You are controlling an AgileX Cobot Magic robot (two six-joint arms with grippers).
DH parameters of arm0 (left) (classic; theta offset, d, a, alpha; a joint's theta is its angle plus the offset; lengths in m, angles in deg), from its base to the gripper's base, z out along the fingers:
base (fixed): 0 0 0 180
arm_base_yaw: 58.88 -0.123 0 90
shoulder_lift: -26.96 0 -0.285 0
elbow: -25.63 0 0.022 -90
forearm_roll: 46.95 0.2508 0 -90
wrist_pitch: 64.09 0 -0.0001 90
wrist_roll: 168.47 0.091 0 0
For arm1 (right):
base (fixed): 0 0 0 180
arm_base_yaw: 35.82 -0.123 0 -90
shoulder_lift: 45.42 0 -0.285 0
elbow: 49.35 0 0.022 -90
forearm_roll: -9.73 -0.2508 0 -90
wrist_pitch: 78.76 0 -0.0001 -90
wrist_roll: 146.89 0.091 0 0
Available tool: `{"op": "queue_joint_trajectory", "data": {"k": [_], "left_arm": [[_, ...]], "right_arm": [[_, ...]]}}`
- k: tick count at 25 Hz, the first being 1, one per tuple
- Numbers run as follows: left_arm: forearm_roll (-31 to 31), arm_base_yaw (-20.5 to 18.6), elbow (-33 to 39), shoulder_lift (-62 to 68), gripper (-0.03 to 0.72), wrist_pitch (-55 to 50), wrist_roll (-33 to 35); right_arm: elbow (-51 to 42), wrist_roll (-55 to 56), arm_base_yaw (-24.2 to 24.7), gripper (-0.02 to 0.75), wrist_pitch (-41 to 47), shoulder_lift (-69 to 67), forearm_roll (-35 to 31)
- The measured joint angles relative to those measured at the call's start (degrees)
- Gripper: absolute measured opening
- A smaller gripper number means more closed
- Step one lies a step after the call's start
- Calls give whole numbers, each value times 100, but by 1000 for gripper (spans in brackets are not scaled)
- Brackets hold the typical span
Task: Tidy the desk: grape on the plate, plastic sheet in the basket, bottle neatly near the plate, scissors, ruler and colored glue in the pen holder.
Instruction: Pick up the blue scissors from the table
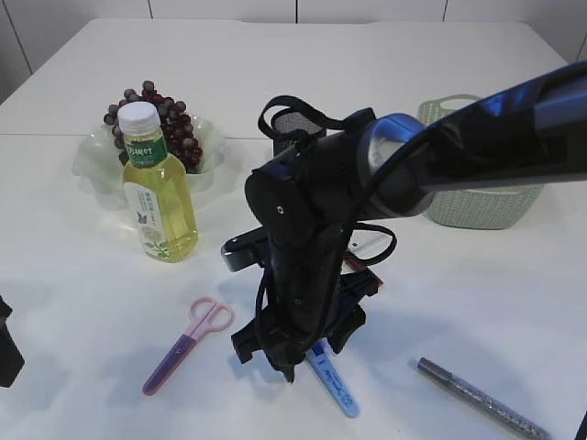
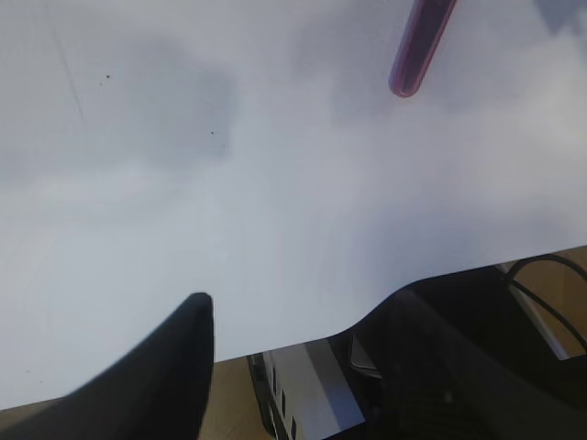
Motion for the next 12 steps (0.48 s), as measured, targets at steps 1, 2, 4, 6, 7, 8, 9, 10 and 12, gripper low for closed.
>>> {"op": "queue_joint_trajectory", "data": {"k": [1,2,4,6,7,8,9,10,12], "left_arm": [[0,0,0,0,438,0,0],[0,0,0,0,438,0,0],[0,0,0,0,438,0,0],[0,0,0,0,435,0,4],[0,0,0,0,431,0,4],[0,0,0,0,428,0,4],[0,0,0,0,426,0,4],[0,0,0,0,425,0,4],[0,0,0,0,424,0,4]], "right_arm": [[0,0,0,507,0,0,0],[0,10,0,507,0,0,0],[0,10,0,507,-5,0,0],[0,10,0,507,-29,0,0],[0,10,0,507,-29,0,4],[0,10,0,506,-33,0,13],[0,10,0,506,-33,-8,27],[0,12,0,506,-42,-13,39],[0,12,0,506,-42,-60,48]]}}
